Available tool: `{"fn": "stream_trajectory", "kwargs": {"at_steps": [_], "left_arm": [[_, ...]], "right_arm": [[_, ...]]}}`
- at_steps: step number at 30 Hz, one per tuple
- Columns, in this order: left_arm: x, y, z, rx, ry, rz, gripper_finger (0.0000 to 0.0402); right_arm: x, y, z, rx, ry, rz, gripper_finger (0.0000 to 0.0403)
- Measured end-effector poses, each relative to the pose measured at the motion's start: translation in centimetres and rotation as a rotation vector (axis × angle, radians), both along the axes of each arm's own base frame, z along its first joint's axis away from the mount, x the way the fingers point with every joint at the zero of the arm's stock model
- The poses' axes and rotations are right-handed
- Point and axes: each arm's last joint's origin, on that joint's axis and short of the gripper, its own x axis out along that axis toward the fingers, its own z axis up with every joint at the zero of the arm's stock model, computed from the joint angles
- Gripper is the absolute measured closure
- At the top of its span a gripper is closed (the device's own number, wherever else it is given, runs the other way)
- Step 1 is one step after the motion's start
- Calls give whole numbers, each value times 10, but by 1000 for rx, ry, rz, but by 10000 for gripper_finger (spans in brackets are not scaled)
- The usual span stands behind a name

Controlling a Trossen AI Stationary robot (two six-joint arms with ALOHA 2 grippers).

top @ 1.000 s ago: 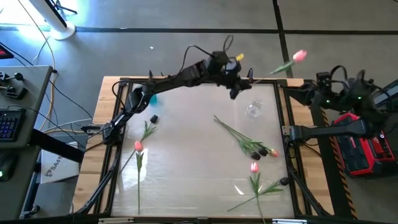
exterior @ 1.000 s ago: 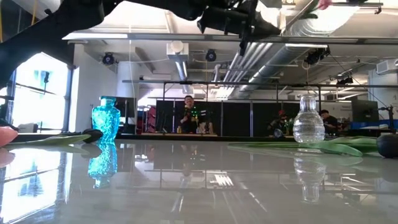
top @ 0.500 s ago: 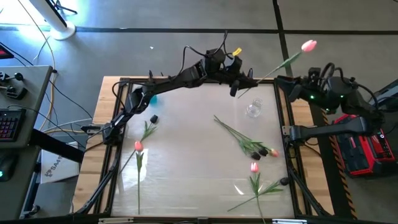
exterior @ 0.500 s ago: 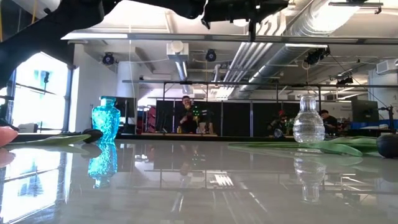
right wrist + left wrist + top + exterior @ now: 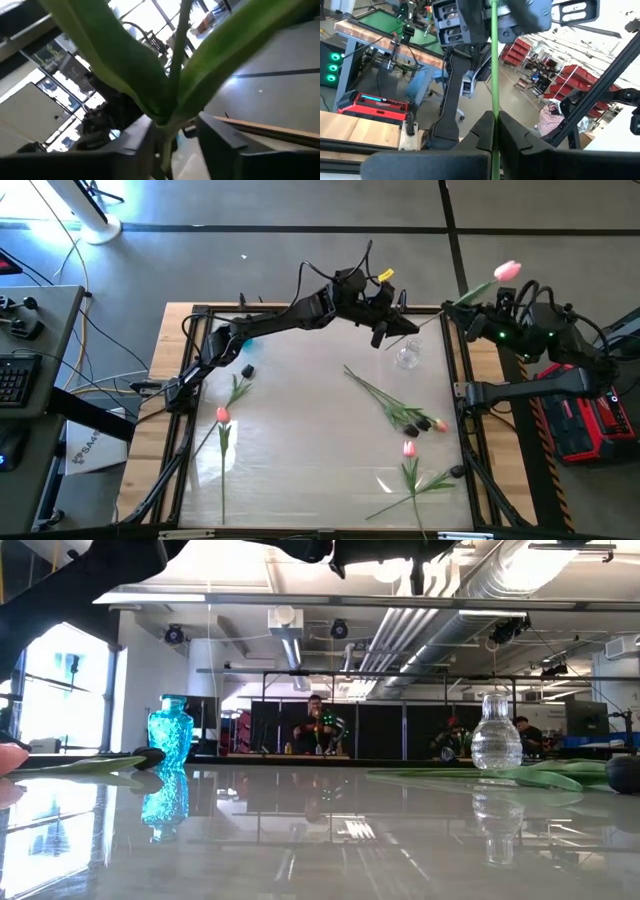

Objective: Sort flowers into vase by color
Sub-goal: Put the pink flower into the transparent vase

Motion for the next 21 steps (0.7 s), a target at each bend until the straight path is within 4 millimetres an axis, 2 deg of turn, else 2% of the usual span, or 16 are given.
{"fn": "stream_trajectory", "kwargs": {"at_steps": [4,5,9,14,21], "left_arm": [[0,0,-2,-7,19,0,401],[0,0,-3,-9,27,0,401],[-1,-1,-6,6,51,-65,388],[-3,5,-13,-23,118,-80,348],[-10,16,-22,-89,230,-99,290]], "right_arm": [[0,0,-3,5,31,1,374],[0,0,-4,0,39,4,387],[1,0,-9,-1,109,-6,385],[6,-3,-28,2,326,-112,397],[26,-9,-46,-69,587,-281,400]]}}
